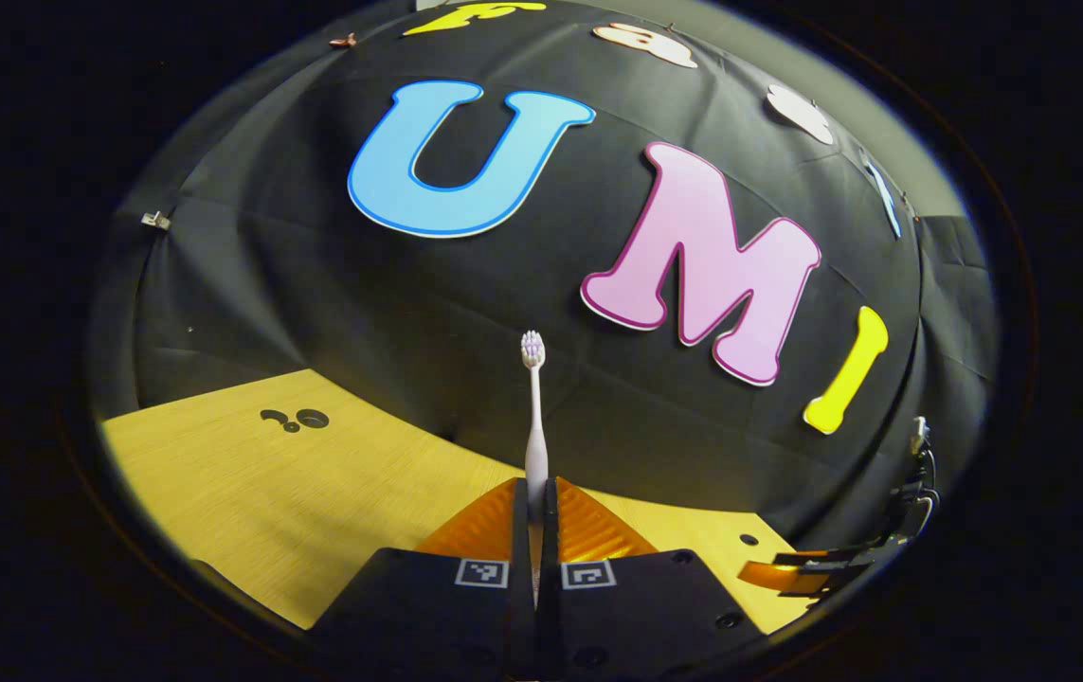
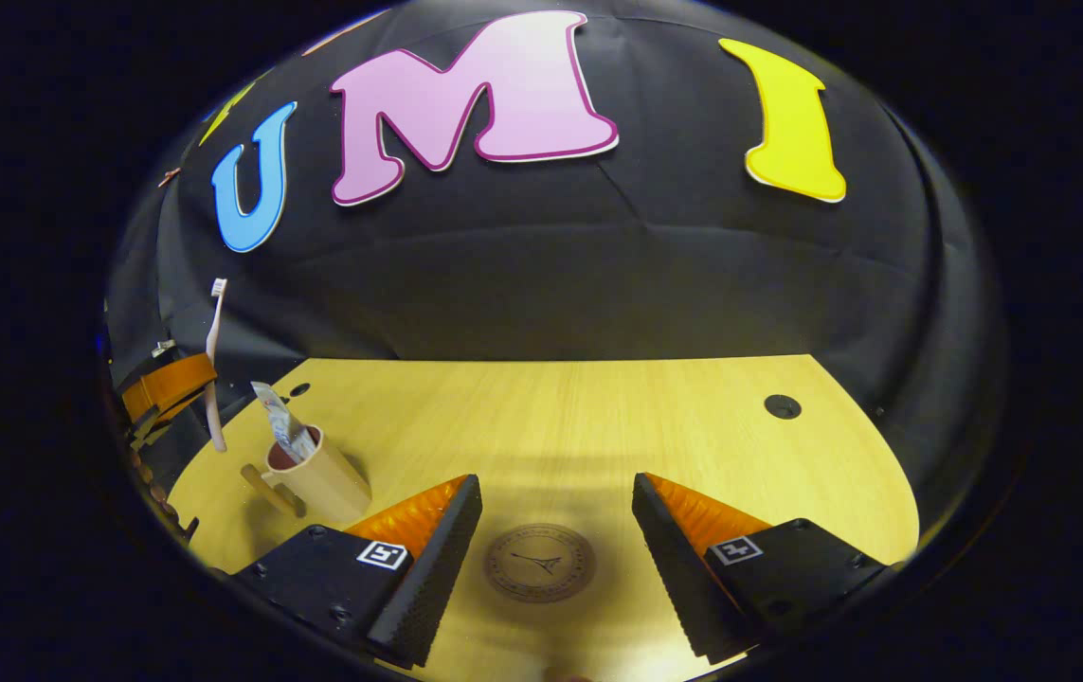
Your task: Put the toothbrush and toothpaste on the desktop into the cup, then pick up the cup and place it on the coaster on the desktop.
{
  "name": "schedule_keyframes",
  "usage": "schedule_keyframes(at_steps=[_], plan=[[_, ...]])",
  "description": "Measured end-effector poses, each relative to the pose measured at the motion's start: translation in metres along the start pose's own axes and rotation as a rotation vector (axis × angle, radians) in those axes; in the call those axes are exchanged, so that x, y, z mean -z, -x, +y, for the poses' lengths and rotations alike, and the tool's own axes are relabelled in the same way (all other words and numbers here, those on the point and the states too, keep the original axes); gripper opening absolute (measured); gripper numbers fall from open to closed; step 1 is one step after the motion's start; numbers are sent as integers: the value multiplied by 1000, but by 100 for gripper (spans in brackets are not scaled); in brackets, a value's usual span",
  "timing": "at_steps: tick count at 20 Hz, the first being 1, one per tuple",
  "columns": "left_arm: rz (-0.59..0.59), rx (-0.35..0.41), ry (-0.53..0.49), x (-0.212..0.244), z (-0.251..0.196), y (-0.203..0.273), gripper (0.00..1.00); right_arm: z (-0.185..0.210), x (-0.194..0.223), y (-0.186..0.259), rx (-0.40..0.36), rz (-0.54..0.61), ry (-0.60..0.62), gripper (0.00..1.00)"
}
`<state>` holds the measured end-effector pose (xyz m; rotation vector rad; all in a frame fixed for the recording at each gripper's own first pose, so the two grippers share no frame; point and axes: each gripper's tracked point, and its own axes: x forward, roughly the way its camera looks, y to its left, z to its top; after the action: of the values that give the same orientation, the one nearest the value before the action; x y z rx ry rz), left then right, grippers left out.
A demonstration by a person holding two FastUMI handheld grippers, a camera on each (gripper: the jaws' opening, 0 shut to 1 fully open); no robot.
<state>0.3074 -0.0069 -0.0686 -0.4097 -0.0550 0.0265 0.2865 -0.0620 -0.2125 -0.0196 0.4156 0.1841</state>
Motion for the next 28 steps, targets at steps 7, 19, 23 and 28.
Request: schedule_keyframes(at_steps=[7, 19, 23, 28], plan=[[-59, 40, -4, 37, 2, -26, 6, -39, 22, 13, 68, 31, 5, 98], [22, 99, -162, 56, -8, -1, 53, -39, 32, 22, 80, 43, 6, 99], [113, 84, -239, 59, 1, 17, 96, -41, 30, 27, 88, 41, -19, 99], [247, 66, -295, 65, 13, 32, 98, -36, 25, 39, 76, 34, -24, 99]])
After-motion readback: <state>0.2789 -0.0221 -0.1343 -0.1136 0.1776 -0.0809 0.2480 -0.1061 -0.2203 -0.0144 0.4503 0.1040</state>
